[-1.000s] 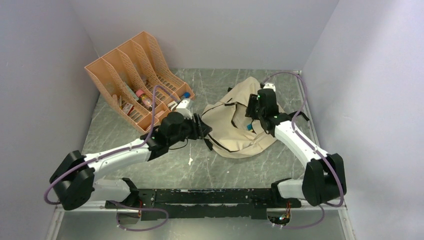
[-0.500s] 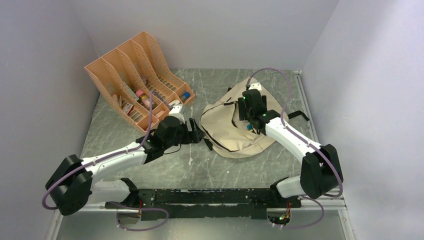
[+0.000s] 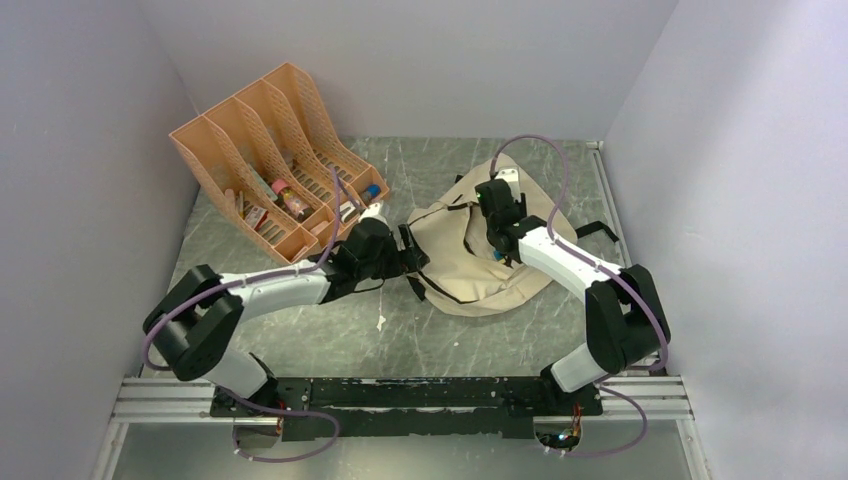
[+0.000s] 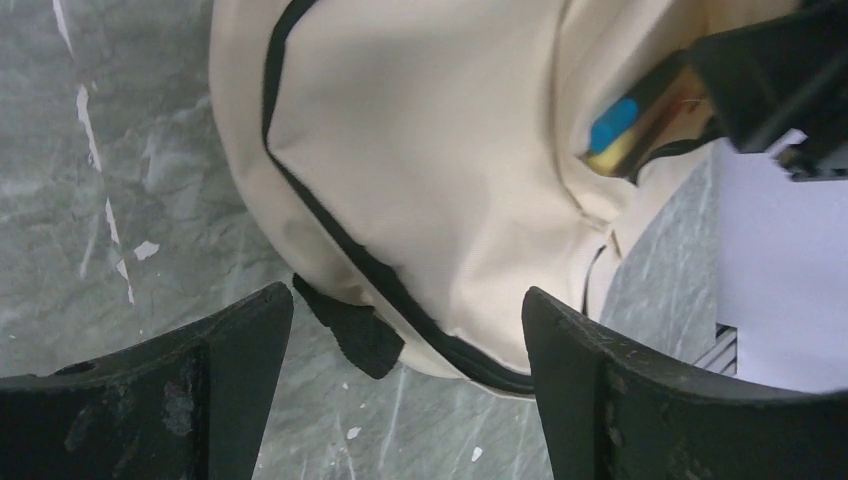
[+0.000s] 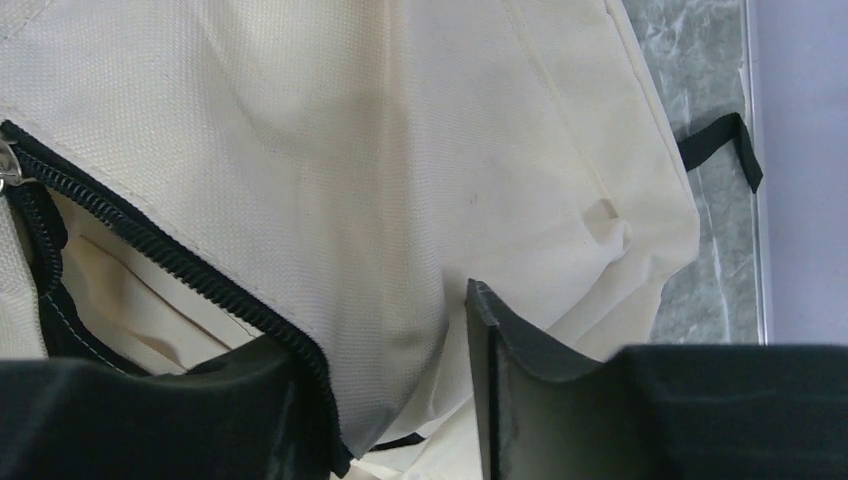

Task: Pack the student bag
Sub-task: Adjust the student bag at the center of the board.

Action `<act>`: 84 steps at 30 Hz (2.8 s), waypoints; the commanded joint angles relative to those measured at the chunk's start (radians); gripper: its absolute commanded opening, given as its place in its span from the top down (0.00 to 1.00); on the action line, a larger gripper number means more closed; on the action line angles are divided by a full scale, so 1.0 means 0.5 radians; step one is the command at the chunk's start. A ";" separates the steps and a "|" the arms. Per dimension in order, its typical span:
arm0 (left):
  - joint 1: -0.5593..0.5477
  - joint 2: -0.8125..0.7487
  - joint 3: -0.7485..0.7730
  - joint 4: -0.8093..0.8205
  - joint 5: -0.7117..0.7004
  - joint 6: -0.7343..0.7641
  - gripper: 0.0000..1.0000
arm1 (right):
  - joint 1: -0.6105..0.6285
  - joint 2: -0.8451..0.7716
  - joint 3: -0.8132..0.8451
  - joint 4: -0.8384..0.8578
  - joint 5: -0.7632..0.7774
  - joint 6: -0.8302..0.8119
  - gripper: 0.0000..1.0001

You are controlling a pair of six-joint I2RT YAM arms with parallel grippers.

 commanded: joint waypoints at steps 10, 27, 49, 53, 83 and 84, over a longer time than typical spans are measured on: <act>0.040 0.492 0.301 0.101 0.258 0.027 0.23 | 0.011 -0.098 0.079 0.047 0.001 0.102 0.89; 0.084 0.571 1.245 -0.157 0.705 0.288 0.95 | -0.038 -0.441 0.214 0.215 -0.030 0.016 1.00; -0.014 0.803 2.447 -0.427 0.917 0.356 0.95 | -0.266 -0.459 0.710 0.253 -0.229 0.132 1.00; 0.018 0.652 2.379 -0.416 0.911 0.410 0.95 | -0.266 -0.496 0.876 0.343 -0.426 0.106 1.00; 0.303 -0.274 0.014 0.136 0.878 0.454 0.95 | -0.080 -0.387 0.305 0.317 -0.958 0.022 0.95; 0.303 -0.280 -0.066 0.165 0.881 0.439 0.95 | -0.006 -0.384 0.248 0.299 -0.933 0.011 0.93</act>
